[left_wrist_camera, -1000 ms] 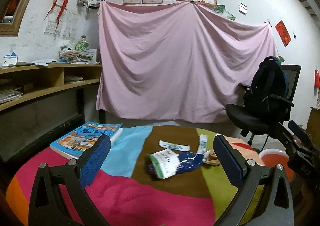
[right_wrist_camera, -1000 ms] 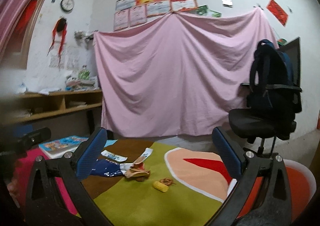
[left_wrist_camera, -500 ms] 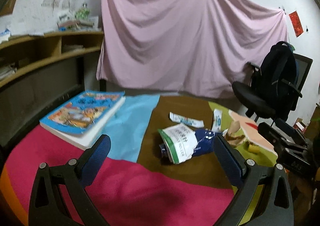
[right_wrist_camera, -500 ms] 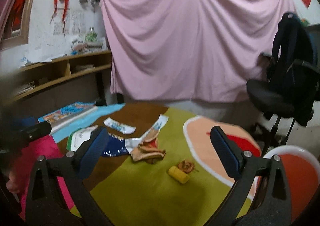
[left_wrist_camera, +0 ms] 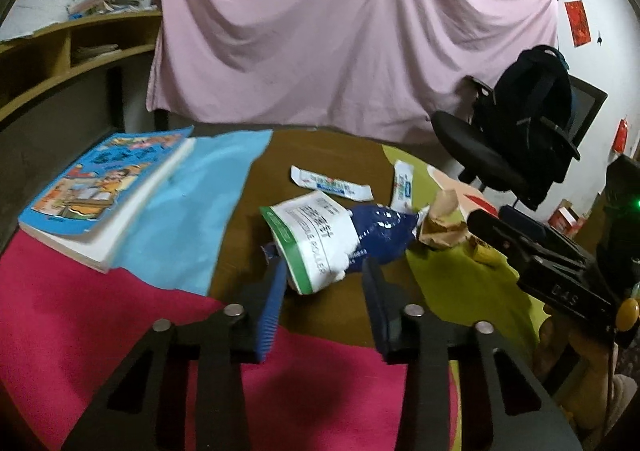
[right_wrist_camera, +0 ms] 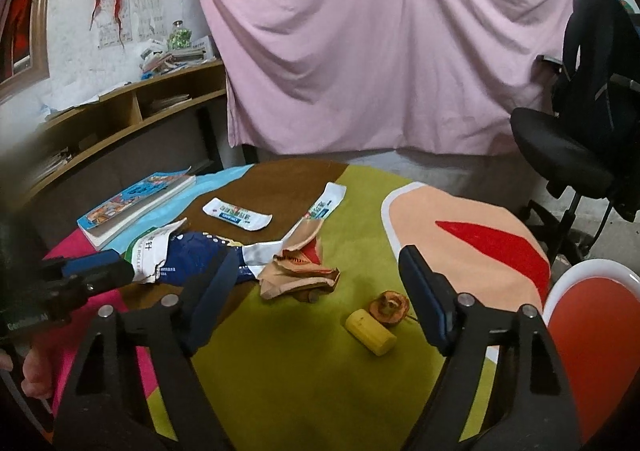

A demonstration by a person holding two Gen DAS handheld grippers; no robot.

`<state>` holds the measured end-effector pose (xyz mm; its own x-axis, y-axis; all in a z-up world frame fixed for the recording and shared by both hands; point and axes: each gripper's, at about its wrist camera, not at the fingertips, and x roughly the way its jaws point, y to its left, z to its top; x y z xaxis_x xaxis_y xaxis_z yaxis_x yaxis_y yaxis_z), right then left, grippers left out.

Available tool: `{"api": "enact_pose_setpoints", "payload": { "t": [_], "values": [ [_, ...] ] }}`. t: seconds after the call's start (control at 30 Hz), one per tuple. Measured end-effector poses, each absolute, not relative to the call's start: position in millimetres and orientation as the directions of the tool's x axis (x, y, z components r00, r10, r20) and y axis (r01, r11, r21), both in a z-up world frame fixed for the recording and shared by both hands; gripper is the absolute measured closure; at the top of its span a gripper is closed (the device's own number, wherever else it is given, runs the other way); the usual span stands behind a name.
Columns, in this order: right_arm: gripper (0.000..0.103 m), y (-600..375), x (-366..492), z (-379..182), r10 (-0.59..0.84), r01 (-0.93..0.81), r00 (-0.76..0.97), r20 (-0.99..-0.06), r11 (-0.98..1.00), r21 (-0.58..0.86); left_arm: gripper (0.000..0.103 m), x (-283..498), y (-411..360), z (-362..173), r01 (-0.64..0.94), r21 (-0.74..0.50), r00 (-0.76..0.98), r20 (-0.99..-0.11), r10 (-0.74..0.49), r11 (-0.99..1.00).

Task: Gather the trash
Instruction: 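Grasp the white 'ROLLER' packet with the left tool while the right tool grasps the red-brown wrapper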

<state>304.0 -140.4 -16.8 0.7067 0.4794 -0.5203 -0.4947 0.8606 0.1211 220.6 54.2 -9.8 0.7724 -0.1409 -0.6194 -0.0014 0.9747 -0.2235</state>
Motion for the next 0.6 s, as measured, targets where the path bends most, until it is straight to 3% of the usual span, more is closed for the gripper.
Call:
{"api": "enact_pose_setpoints", "payload": {
  "t": [0.4,0.6],
  "values": [
    [0.019,-129.1,322.3,-31.5,0.502,-0.532,0.604,-0.619,0.832,0.156,0.091,228.9,61.4,-14.0,-0.003,-0.311,0.738,-0.642,-0.208,0.95],
    [0.038,-124.1,324.2,-35.6,0.497,-0.536,0.577,-0.648,0.829,0.159,0.099,229.7,56.6,-12.7,0.023,-0.319,0.732,-0.64,-0.233,0.948]
  ]
}}
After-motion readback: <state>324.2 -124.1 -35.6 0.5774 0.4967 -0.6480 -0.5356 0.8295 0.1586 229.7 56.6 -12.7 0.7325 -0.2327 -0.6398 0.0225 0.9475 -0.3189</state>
